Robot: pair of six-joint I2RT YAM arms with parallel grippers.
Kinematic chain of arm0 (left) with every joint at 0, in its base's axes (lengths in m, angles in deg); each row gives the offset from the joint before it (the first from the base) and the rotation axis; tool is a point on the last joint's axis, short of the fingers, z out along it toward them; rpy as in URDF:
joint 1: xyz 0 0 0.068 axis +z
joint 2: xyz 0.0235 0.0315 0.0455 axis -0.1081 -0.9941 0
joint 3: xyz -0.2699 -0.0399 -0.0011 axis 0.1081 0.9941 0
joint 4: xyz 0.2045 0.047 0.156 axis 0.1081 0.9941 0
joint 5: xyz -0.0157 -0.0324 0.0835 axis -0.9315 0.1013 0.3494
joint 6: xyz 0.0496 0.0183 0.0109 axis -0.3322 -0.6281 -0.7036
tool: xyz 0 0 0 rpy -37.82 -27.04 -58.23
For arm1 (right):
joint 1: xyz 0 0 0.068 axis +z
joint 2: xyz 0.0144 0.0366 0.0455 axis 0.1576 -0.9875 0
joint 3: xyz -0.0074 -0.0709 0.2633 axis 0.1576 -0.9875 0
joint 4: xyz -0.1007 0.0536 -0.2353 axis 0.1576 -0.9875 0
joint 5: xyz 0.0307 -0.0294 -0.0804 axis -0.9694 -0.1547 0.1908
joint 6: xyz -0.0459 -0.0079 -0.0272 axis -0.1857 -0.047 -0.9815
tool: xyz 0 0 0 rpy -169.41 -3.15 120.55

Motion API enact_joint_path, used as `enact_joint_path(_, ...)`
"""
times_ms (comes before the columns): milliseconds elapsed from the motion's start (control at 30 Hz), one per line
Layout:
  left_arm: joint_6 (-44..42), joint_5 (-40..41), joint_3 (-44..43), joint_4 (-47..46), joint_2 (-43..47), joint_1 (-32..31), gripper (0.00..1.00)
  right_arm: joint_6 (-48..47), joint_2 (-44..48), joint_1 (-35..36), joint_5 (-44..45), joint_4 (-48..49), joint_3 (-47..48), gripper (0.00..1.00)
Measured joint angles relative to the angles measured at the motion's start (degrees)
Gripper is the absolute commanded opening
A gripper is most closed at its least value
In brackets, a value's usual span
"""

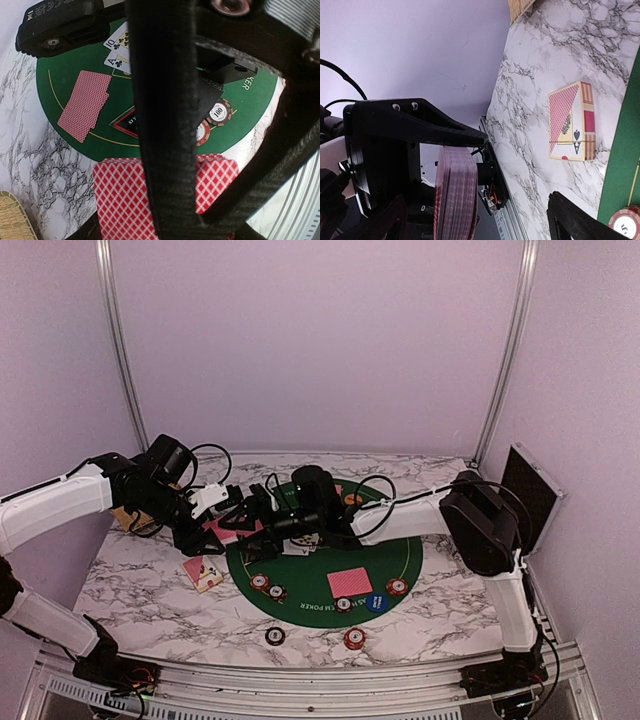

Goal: Distribute texas hold em gaming equipment
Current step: Pick up the poker card from the face-down deck piles.

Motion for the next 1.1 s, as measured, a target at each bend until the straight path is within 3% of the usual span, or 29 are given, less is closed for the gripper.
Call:
enact_joint_path(833,-1.86,-1.51,0.02,0.00,0.33,-0.02,0.02,8.02,-8.70,2.21,-3.76,5.16,9.14,0.89)
enact_joint_path(1100,-2.82,-1.66,0.09,0.00,0.68,-0.44,0.02,8.44,-9.42,2.25,-4.87,5.03,10.14,0.81)
